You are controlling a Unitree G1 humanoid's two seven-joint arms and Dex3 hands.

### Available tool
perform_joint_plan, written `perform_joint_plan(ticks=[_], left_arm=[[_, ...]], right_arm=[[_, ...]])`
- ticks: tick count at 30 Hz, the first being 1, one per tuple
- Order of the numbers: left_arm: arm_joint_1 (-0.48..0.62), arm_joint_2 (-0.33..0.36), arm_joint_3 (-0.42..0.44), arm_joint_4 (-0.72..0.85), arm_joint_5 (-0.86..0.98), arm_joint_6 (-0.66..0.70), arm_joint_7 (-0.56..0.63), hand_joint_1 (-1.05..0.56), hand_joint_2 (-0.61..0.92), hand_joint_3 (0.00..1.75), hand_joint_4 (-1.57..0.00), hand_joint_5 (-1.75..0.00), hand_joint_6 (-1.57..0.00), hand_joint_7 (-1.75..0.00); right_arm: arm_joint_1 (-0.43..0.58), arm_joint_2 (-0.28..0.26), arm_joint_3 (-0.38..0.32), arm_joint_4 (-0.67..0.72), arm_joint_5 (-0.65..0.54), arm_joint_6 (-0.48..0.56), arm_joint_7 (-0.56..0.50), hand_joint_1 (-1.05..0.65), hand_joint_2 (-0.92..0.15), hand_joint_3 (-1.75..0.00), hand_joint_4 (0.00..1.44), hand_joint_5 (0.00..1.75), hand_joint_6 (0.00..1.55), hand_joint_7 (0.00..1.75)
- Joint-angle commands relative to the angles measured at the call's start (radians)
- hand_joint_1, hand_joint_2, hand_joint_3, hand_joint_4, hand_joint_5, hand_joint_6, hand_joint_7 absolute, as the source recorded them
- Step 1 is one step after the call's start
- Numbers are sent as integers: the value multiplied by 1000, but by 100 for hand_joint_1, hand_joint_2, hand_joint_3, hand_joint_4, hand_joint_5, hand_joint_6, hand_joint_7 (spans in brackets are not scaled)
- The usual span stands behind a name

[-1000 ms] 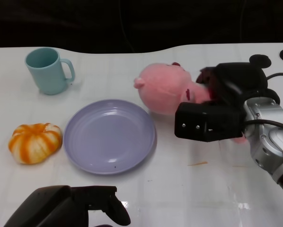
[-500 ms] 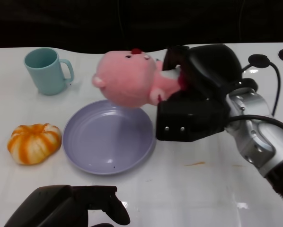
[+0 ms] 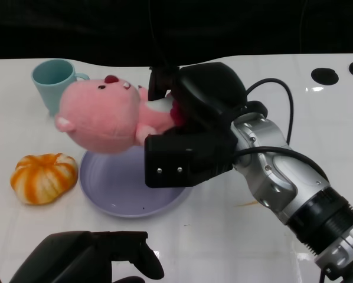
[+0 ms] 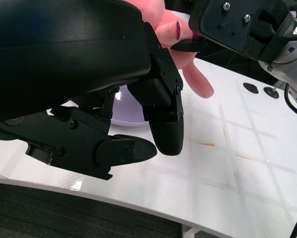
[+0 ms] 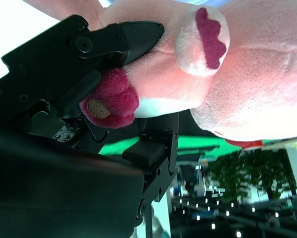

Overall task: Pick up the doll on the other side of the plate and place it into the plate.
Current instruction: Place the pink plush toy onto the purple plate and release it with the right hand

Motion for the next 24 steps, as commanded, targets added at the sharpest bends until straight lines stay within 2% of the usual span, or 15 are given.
perform_joint_plan(ticks=[1, 2, 4, 5, 7, 10, 16, 21, 24], left_arm=[[16, 6, -29, -42, 5, -41, -10, -23, 87, 49, -62, -165, -73, -87], [17, 6, -27, -44, 4, -40, -11, -23, 87, 49, -62, -165, -73, -87], [17, 7, -24, -47, 1, -39, -13, -23, 87, 49, -63, -165, -73, -87], [18, 7, -23, -49, 1, -35, -15, -23, 87, 49, -63, -165, -73, -87], [19, 8, -21, -50, -2, -34, -16, -23, 87, 49, -63, -165, -73, -87], [19, 10, -17, -49, -8, -36, -16, -23, 86, 49, -62, -165, -73, -88], [15, 13, -16, -44, -8, -32, -21, -24, 87, 48, -62, -165, -71, -90], [10, 11, -19, -38, -9, -33, -19, -24, 87, 48, -62, -166, -71, -90], [5, 12, -21, -33, -5, -38, -15, -23, 87, 47, -62, -166, -71, -90]], right_arm=[[12, 16, -15, -45, 47, 44, 83, -33, -66, -45, 80, 168, 88, 70], [17, 13, -14, -57, 56, 55, 111, -35, -73, -30, 71, 149, 86, 49], [19, -6, -7, -77, 62, 71, 177, -41, -83, -11, 59, 106, 80, 23], [19, -18, -3, -87, 65, 76, 215, -49, -88, -6, 51, 72, 71, 10], [21, -35, -4, -113, 78, 93, 290, -57, -91, -9, 39, 45, 56, 2], [30, -56, -9, -163, 98, 124, 387, -64, -92, -16, 29, 34, 44, 0], [46, -99, -13, -257, 128, 164, 509, -73, -92, -20, 18, 28, 32, 0], [62, -128, -39, -336, 169, 186, 563, -78, -92, -23, 15, 27, 27, 0], [97, -160, -95, -415, 234, 144, 565, -77, -92, -24, 18, 30, 28, 1]])
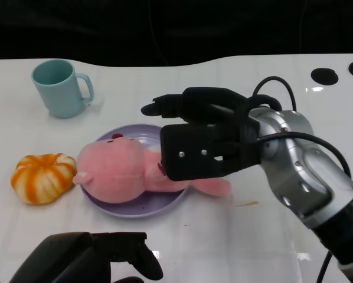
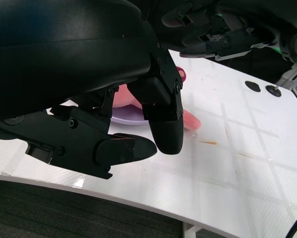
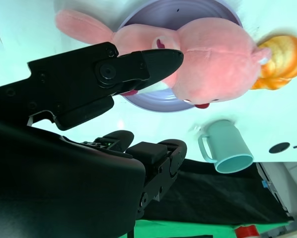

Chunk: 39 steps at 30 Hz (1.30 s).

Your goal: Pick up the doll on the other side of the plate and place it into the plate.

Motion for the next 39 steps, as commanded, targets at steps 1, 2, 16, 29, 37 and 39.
perform_joint_plan(ticks=[1, 2, 16, 29, 37, 39], left_arm=[[2, 11, -23, -31, -1, -46, -13, -23, 87, 47, -62, -166, -71, -90], [0, 11, -23, -30, -2, -46, -13, -23, 87, 47, -62, -166, -72, -90], [-21, 14, -15, -15, -16, -34, -20, -23, 88, 48, -63, -163, -72, -89], [-36, 27, -5, -1, -29, -29, -22, -22, 88, 47, -61, -167, -71, -89], [-34, 37, 4, 6, -46, -38, -15, -21, 90, 44, -60, -167, -71, -88], [-34, 40, 10, 10, -54, -42, -16, -21, 90, 43, -61, -167, -72, -87]], right_arm=[[36, -48, -68, -92, 64, -38, 8, -76, -92, -25, 18, 33, 29, 1], [50, -58, -87, -125, 84, -38, 14, -75, -92, -26, 19, 37, 31, 2], [352, -117, -320, -430, 384, -32, 12, -42, -92, -14, 54, 85, 71, 20], [637, -72, -424, -682, 652, 152, -65, -12, -56, -100, 70, 137, 71, 116], [725, -80, -471, -913, 748, 480, -154, -6, -42, -142, 76, 159, 71, 145], [734, -87, -475, -937, 759, 513, -167, -6, -39, -145, 79, 166, 73, 149]])
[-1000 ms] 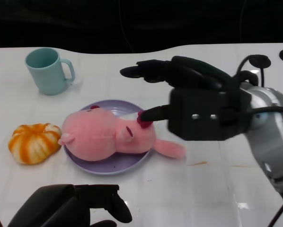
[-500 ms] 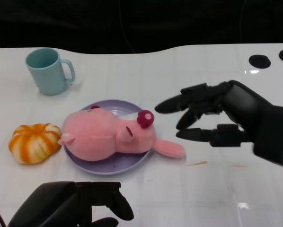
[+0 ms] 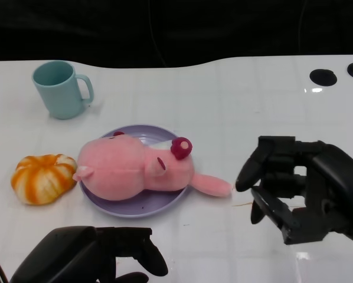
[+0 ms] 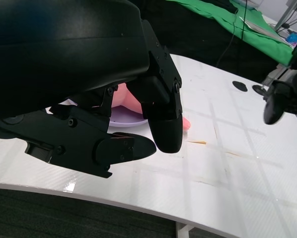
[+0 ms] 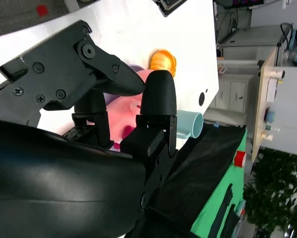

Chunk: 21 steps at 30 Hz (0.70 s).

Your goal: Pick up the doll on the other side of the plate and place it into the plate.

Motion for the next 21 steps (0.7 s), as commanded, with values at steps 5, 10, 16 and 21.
perform_joint_plan(ticks=[5, 10, 16, 21], left_arm=[[8, 23, 13, 4, -18, -36, -20, -22, 92, 40, -61, -163, -72, -86], [14, 27, 19, 9, -19, -51, -12, -21, 92, 39, -62, -163, -73, -86], [24, 20, 20, 21, -16, -72, 0, -19, 91, 39, -62, -163, -74, -85], [24, 10, 22, 28, -17, -87, 1, -19, 91, 41, -62, -162, -74, -86]], right_arm=[[39, -50, -9, -60, 19, 57, -44, -3, -39, -146, 74, 174, 70, 154], [64, -88, 6, -39, 5, 20, -48, 1, -41, -142, 77, 175, 68, 157], [74, -120, 18, 41, -2, -102, -27, 1, -39, -140, 80, 175, 69, 157], [84, -146, 31, 99, -22, -233, -1, 2, -38, -140, 82, 175, 70, 155]])
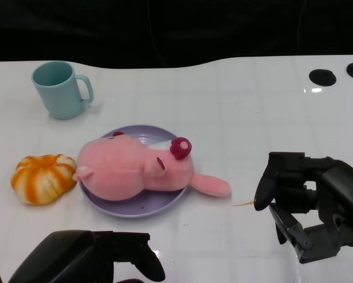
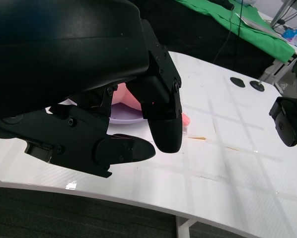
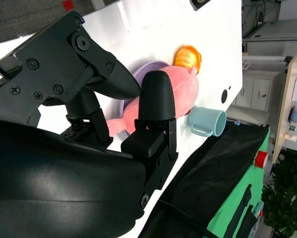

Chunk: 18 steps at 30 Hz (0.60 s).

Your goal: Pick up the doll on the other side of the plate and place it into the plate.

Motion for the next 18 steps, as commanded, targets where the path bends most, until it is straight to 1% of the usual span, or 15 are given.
perform_joint_plan(ticks=[1, 4, 6, 8, 10, 15, 18], left_arm=[[3, 3, 0, -3, 0, -28, 0, -19, 91, 41, -62, -161, -74, -87], [2, 1, 1, -1, 0, -34, 3, -20, 91, 43, -62, -159, -73, -88], [3, -3, 1, 1, 0, -43, 9, -19, 90, 43, -62, -159, -73, -89], [3, -6, 1, 4, 3, -48, 12, -19, 89, 44, -63, -160, -73, -90], [3, -9, 0, 4, 6, -46, 10, -20, 89, 46, -63, -160, -74, -91], [11, -11, 1, -6, 9, -38, 5, -20, 88, 47, -63, -161, -73, -92], [14, -10, 4, -14, 4, -34, -2, -20, 87, 49, -63, -162, -73, -92]], right_arm=[[12, -28, 7, 34, -21, -93, 15, 2, -38, -139, 83, 175, 72, 153], [19, -31, 12, 56, -29, -144, 19, 2, -37, -140, 84, 175, 75, 150], [20, -40, 17, 83, -42, -210, 30, 3, -36, -142, 86, 175, 77, 149], [18, -52, 24, 115, -68, -282, 40, 4, -33, -146, 89, 175, 80, 147], [17, -56, 27, 139, -85, -327, 45, 4, -30, -148, 91, 174, 82, 147], [18, -56, 31, 169, -107, -385, 52, 3, -26, -151, 92, 174, 84, 147], [21, -55, 31, 171, -113, -396, 53, 3, -25, -153, 92, 175, 84, 147]])
